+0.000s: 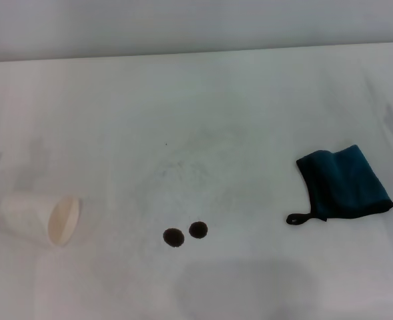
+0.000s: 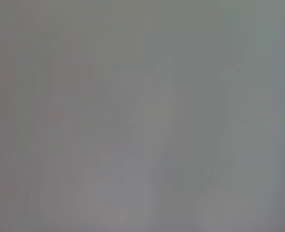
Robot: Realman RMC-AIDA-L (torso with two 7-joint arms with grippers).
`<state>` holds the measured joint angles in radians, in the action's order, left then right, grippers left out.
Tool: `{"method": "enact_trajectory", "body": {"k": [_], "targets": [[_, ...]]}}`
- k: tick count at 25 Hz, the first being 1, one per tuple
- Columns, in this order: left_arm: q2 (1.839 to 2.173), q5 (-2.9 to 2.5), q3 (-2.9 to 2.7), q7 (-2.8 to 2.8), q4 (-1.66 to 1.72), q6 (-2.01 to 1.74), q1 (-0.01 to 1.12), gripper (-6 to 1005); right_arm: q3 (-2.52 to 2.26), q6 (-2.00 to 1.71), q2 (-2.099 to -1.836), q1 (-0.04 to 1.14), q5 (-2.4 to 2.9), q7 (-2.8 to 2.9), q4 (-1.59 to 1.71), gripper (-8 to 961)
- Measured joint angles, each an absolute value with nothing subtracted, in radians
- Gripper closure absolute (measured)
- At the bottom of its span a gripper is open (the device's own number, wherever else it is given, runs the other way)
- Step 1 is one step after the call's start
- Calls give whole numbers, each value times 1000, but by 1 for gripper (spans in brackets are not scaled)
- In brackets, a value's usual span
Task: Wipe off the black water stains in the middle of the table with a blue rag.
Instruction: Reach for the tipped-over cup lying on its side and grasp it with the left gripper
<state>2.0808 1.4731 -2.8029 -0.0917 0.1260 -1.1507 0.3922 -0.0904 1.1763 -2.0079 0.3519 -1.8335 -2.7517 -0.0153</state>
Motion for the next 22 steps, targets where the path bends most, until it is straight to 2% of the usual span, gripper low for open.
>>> {"method": "enact_trajectory", "body": {"k": [22], "targets": [[2077, 1469, -2780, -92, 125, -1102, 393, 126, -90, 1182, -2008, 360, -1838, -2745, -19, 92]]}}
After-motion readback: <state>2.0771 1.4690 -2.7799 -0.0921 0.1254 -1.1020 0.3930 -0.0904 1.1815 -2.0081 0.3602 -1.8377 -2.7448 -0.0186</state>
